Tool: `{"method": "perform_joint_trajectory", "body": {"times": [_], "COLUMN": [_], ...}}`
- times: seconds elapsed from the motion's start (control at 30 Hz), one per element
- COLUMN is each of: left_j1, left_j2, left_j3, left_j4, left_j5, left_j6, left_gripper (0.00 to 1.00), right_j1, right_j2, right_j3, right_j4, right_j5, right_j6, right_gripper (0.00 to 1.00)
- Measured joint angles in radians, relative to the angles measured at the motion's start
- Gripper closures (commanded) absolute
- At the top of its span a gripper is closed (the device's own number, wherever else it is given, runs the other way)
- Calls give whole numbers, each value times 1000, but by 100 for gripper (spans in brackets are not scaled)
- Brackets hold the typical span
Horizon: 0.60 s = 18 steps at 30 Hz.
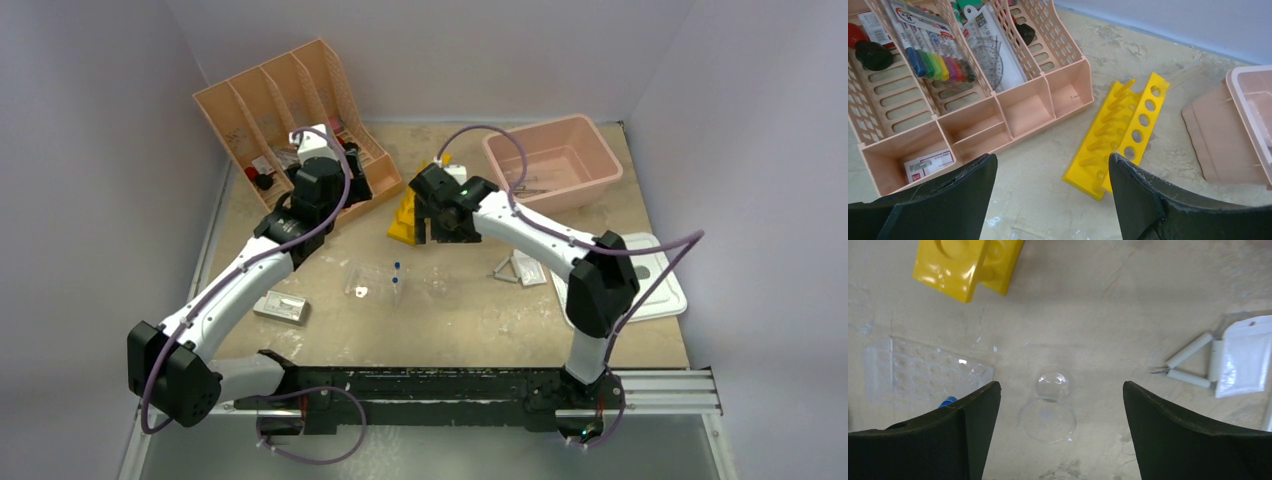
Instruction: Organize the chemistry lab equipment
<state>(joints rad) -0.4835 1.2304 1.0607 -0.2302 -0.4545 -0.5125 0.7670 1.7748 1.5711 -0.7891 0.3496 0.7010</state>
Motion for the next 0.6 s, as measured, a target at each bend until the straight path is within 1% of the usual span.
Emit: {"method": "perform_joint_trajectory", "body": {"times": [0.17, 0.23, 0.47, 0.6], "left_j1": [1, 1, 2, 2], "left_j2": [-36, -63, -93, -93], "left_j3": [-15, -29, -34, -44], "left_j4": [-30, -41, -70, -80], "left_j5": [-8, -10, -13, -11], "left_j6": [0, 0, 24, 26], "left_gripper": [18, 18, 18, 18], "right_j1": [62, 68, 68, 68], "right_j2": [94, 115, 128, 130], "right_j3": [0, 0, -35, -77], "right_j4": [6, 11, 19, 15], "right_j5": [-13, -26, -27, -30], "right_j6": [38, 53, 111, 138], "right_gripper": [7, 8, 14, 14]}}
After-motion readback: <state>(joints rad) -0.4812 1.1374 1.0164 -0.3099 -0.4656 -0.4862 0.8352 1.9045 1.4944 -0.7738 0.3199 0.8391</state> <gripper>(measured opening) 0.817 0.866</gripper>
